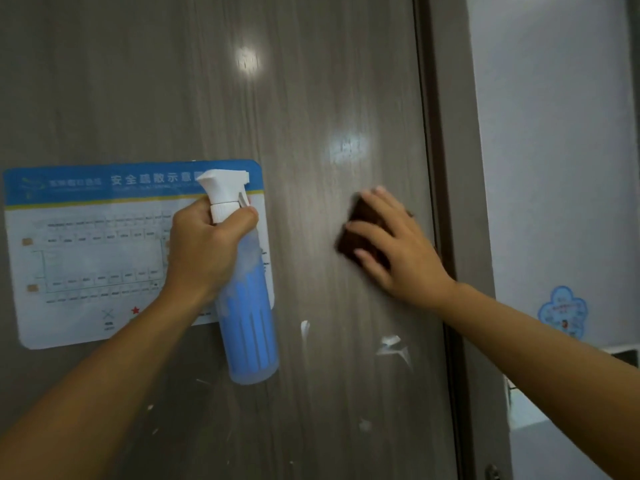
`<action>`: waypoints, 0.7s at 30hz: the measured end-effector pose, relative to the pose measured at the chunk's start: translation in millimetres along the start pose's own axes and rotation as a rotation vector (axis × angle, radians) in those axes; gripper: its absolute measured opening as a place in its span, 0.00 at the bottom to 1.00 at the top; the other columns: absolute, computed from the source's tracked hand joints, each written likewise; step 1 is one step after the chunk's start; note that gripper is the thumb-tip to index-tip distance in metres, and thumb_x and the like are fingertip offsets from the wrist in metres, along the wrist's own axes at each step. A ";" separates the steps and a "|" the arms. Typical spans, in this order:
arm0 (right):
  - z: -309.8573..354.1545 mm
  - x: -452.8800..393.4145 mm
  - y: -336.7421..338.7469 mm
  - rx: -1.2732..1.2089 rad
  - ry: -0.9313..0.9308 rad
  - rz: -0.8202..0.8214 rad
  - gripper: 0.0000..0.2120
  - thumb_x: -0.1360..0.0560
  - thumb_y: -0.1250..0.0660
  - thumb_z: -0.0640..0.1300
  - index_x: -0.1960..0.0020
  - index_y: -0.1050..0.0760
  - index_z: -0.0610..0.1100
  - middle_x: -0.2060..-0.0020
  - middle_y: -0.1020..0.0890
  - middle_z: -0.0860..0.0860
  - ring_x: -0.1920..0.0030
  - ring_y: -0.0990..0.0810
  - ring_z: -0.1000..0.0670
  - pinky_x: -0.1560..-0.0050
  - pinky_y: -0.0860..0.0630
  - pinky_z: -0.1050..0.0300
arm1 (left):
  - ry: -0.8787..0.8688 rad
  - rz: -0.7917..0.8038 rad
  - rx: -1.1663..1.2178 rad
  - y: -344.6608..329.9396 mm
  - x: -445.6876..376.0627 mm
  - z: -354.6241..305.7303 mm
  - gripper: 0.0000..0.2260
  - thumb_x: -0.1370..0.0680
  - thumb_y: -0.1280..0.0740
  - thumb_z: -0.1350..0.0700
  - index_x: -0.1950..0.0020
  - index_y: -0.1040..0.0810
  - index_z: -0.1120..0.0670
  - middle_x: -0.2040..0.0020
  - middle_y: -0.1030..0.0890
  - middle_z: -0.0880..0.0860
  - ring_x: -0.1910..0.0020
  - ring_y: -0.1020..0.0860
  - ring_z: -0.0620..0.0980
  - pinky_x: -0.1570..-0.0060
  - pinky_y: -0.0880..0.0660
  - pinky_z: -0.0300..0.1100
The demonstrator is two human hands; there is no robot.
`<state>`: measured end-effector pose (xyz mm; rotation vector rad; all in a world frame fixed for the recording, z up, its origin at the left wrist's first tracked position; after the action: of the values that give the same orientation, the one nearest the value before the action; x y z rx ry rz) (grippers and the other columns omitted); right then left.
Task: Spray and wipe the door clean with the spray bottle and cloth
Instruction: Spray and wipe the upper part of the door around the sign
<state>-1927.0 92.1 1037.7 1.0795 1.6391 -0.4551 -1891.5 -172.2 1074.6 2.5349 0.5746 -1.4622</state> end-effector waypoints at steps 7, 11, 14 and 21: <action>-15.3 15.7 5.5 -0.017 -0.536 -0.288 0.19 0.16 0.38 0.49 0.27 0.28 0.45 0.19 0.41 0.40 0.17 0.48 0.39 0.21 0.47 0.48 | 0.005 -0.021 -0.021 0.2 0.2 -0.2 0.17 0.33 0.29 0.45 0.57 0.19 0.58 0.56 0.17 0.64 0.53 0.17 0.67 0.52 0.20 0.71; 17.5 31.4 -13.8 -0.021 -0.126 -0.066 0.21 0.16 0.37 0.49 0.25 0.28 0.43 0.19 0.41 0.40 0.17 0.49 0.38 0.21 0.42 0.37 | 0.003 -0.013 -0.010 -0.3 0.9 -0.5 0.20 0.33 0.30 0.45 0.54 0.20 0.62 0.55 0.17 0.66 0.53 0.17 0.68 0.53 0.20 0.71; 8.1 35.9 -13.1 0.068 0.131 0.102 0.21 0.16 0.36 0.51 0.26 0.27 0.44 0.19 0.40 0.40 0.17 0.47 0.38 0.22 0.38 0.37 | 0.006 -0.007 0.004 -0.7 -0.7 0.5 0.21 0.33 0.30 0.46 0.53 0.21 0.64 0.55 0.18 0.68 0.53 0.18 0.71 0.53 0.21 0.72; -25.2 15.8 13.7 -0.004 -0.359 -0.170 0.20 0.17 0.35 0.47 0.27 0.27 0.43 0.19 0.40 0.40 0.18 0.47 0.38 0.19 0.44 0.41 | -0.027 -0.028 -0.050 0.4 -1.0 -2.5 0.20 0.33 0.29 0.46 0.56 0.20 0.64 0.60 0.18 0.61 0.59 0.16 0.59 0.56 0.19 0.64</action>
<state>-1930.1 124.6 1035.4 0.8033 1.4139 -0.7135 -1889.8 -172.1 1076.7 2.4751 0.6371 -1.4696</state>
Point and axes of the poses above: each hand's wrist, its own x-axis away from the middle knuckle, its own y-axis out of the back of the hand, z = x × y, the point moved 10 cm from there along -x, towards the middle knuckle
